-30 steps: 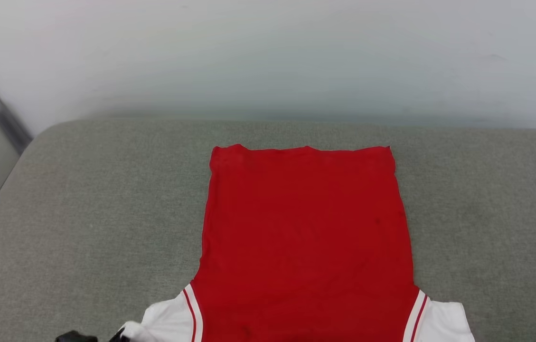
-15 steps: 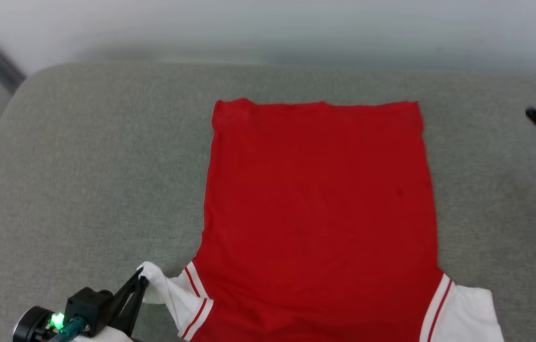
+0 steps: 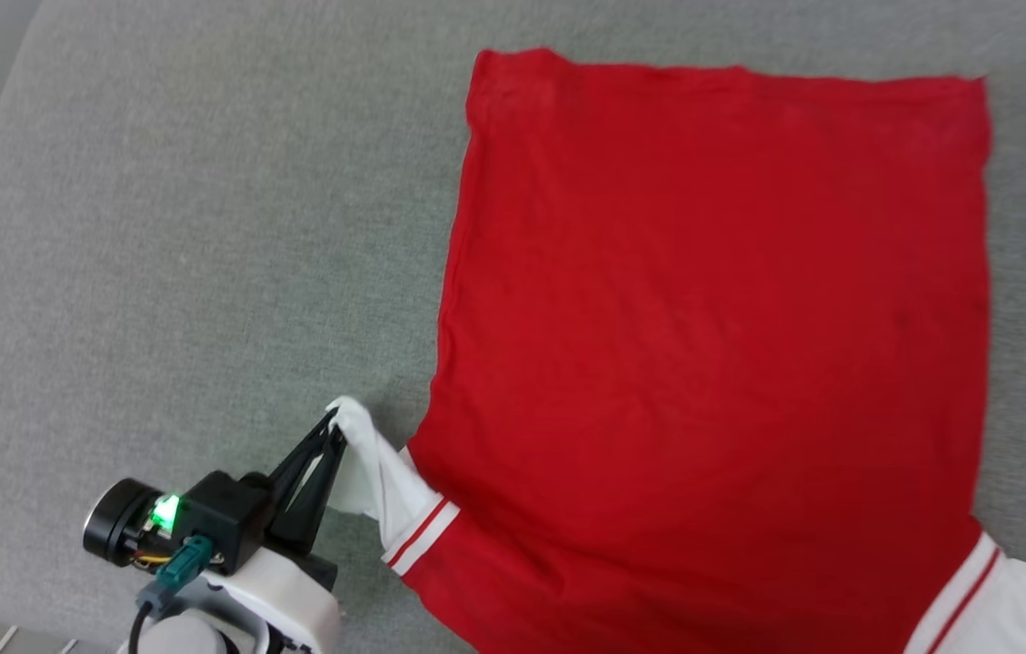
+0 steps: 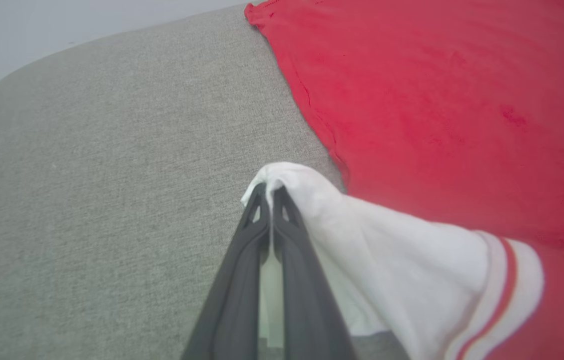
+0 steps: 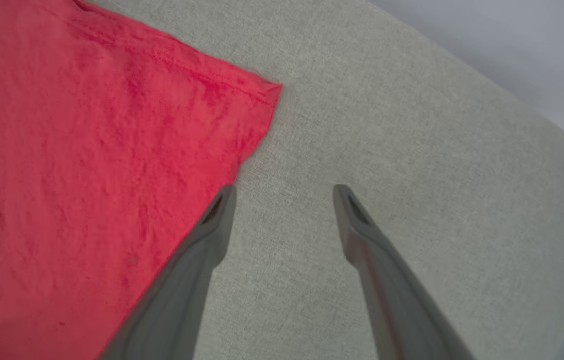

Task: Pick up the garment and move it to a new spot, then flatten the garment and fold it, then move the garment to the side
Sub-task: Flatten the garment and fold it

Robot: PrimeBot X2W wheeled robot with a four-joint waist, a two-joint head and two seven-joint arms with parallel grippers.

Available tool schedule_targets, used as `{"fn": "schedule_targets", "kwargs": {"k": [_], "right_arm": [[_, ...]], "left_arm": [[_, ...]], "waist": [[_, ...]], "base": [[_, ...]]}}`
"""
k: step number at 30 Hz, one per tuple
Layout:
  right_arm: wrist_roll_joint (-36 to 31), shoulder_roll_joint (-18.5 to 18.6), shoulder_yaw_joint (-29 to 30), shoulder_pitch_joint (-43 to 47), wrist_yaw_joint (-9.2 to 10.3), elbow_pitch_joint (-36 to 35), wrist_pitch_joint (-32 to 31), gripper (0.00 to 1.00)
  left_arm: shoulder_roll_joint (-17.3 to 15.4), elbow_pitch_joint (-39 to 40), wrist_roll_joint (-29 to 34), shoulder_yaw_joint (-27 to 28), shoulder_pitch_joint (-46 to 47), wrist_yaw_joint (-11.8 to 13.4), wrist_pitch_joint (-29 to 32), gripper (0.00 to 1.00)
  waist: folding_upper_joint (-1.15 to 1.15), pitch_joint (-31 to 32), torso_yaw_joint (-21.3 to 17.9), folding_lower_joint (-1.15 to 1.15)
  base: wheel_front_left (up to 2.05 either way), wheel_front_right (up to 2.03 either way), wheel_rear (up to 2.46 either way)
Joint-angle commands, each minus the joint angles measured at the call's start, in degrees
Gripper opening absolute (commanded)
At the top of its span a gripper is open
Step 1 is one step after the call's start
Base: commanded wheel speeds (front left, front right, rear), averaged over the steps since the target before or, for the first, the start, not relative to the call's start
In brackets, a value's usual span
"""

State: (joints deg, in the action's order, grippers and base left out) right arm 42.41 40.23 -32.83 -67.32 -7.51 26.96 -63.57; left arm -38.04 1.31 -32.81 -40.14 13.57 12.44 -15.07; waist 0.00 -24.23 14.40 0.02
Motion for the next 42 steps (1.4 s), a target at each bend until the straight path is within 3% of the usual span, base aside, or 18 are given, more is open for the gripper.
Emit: {"fn": "schedule_targets", "kwargs": {"k": [1,8,14,15,16,17,24,28,35,42], "right_arm": [[-1.04,-0.95,0.2,-1.26,0.03,0.65,-1.16,1.0],[-7.6,-6.52,3.71,-2.65,0.04,6.26,-2.91,1.0],[-9.24,-8.46,2.34,6.41,0.03,9.76,-4.17,1.0],[-9.32,-8.48,2.47,7.34,0.03,9.95,-4.09,0.95],[-9.65,-8.27,2.48,7.76,0.04,9.73,-3.6,0.2],[-9.84,-7.97,2.59,7.64,0.04,9.49,-3.43,0.0],[-7.94,-6.95,4.18,3.81,0.03,5.15,1.57,0.0],[-4.59,-3.82,1.82,5.53,0.03,1.13,4.57,0.0],[3.24,6.28,-3.55,15.81,0.04,-11.26,9.44,0.0],[8.43,16.01,-0.77,30.43,0.04,-19.59,15.07,0.0]], "left_arm": [[0.5,0.13,0.64,0.28,0.95,-0.27,-0.14,0.0],[2.9,0.24,3.55,1.67,3.13,-1.75,-0.14,0.0],[4.66,0.63,5.41,2.95,2.31,-2.19,-0.14,0.0],[5.04,0.55,5.63,2.99,2.16,-2.33,-0.14,0.0],[5.31,0.37,5.82,3.04,2.02,-2.52,-0.14,0.0],[5.47,0.12,5.93,3.09,1.78,-2.72,-0.14,0.0],[5.83,-1.4,6.05,4.54,-1.06,-2.34,-0.14,0.0],[5.15,-1.65,5.54,5.47,-3.87,-1.68,-0.14,0.0],[3.29,-1.03,4.16,6.48,-9.35,0.3,0.05,0.0],[1.41,0.65,3.09,7.01,-12.96,1.73,0.95,0.0]], "waist": [[0.0,-3.76,2.75,-0.02],[0.0,-9.06,4.23,-0.02],[0.0,-10.91,4.73,-0.02],[0.0,-10.9,4.76,-0.02],[0.0,-10.72,4.78,-0.02],[0.0,-10.36,4.73,-0.02],[0.0,-4.53,2.9,-0.02],[0.0,-0.04,1.22,-0.02],[0.0,6.79,-3.17,-0.02],[0.0,10.18,-7.22,-0.02]], "base": [[0.0,0.0,0.0],[0.0,0.0,0.0],[0.0,0.0,0.0],[0.0,0.0,0.0],[0.0,0.0,0.0],[0.0,0.0,0.0],[0.0,0.0,0.0],[0.0,0.0,0.0],[0.0,0.0,0.0],[0.0,0.0,0.0]]}}
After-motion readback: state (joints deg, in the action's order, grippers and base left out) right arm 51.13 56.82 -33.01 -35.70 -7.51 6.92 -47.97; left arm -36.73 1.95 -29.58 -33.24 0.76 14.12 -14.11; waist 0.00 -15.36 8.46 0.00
